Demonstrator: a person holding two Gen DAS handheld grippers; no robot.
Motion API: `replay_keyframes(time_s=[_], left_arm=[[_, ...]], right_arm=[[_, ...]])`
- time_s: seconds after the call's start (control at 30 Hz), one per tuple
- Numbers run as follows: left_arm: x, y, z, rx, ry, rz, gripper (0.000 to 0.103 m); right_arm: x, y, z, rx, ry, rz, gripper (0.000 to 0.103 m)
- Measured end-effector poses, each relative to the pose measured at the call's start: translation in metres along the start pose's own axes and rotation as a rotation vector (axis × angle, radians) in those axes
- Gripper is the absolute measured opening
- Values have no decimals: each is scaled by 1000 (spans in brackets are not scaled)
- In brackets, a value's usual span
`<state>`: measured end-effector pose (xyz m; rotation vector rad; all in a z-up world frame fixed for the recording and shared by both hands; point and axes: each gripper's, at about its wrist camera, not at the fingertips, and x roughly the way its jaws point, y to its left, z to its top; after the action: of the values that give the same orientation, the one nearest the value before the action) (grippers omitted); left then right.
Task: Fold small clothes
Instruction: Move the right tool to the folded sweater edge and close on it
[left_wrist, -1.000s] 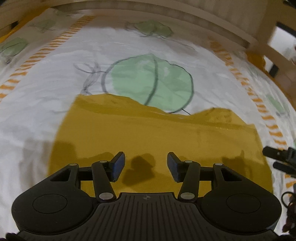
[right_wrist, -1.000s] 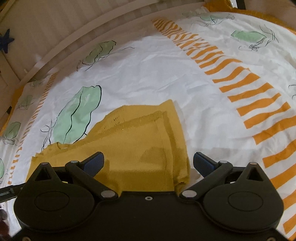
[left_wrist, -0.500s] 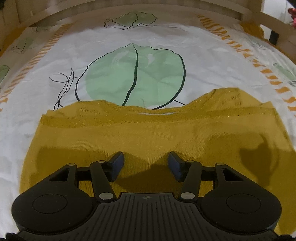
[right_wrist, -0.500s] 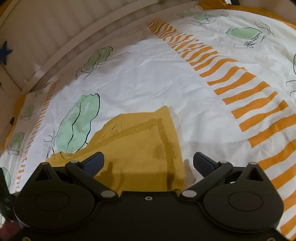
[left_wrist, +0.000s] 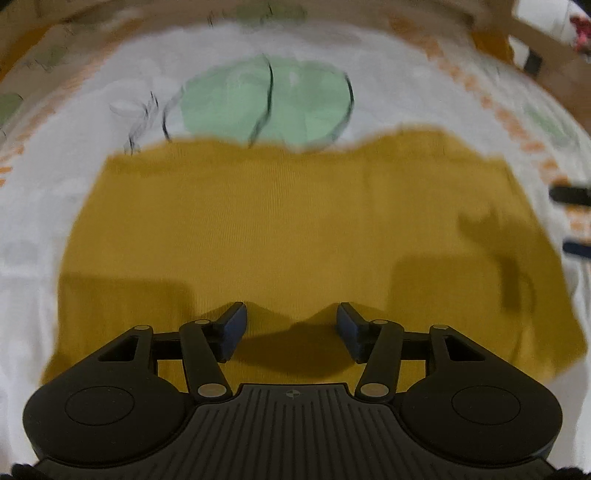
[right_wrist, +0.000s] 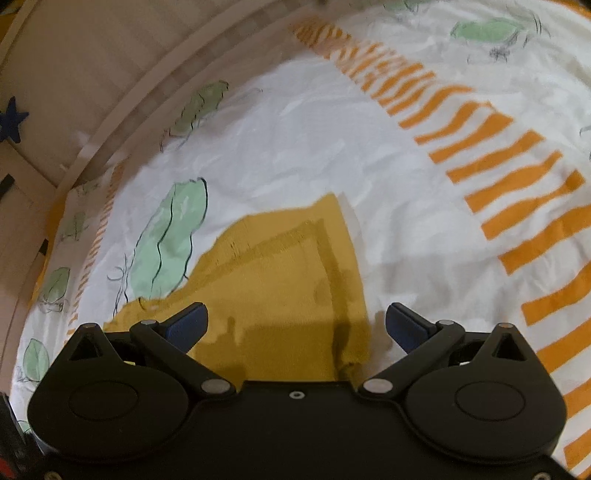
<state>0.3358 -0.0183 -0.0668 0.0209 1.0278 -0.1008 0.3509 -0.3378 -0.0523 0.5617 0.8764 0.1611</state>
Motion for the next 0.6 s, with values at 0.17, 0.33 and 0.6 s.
replay_keyframes(time_s=[0.17,0.33,0.6], left_arm=[[-8,11,-8,-29,0,-34,53],[-9,25,-12,-66,5,-101,53],[-17,32,-9,-106,-20,-132,53]], right_arm=[[7,-16,-4,29,79,11,103],[16,-29,-8,80,133,120,103],[28,-37,-8,133,86,230,103]])
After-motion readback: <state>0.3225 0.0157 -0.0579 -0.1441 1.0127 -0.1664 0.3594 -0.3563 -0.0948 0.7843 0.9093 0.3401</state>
